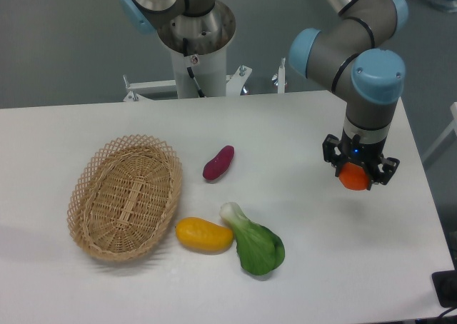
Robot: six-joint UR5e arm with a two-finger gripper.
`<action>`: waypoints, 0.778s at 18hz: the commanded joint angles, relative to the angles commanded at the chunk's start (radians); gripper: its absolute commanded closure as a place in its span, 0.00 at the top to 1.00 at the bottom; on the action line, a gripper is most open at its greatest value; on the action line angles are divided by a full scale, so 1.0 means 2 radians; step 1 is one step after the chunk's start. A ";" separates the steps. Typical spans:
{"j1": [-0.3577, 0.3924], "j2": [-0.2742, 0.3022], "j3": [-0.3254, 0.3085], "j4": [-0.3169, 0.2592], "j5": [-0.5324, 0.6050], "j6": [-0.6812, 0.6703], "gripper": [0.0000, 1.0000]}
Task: Place the orange on the table
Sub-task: 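Carry the held orange with the gripper toward the purple sweet potato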
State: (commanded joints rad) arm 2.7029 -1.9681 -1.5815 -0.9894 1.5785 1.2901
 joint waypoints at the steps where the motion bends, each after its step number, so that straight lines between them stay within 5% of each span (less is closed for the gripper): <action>1: 0.000 0.000 -0.001 0.000 0.000 0.000 0.43; 10: -0.005 -0.007 -0.008 -0.001 -0.002 -0.007 0.44; 14: -0.015 0.002 -0.046 0.001 -0.006 -0.017 0.43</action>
State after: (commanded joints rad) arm 2.6738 -1.9636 -1.6733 -0.9879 1.5662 1.2565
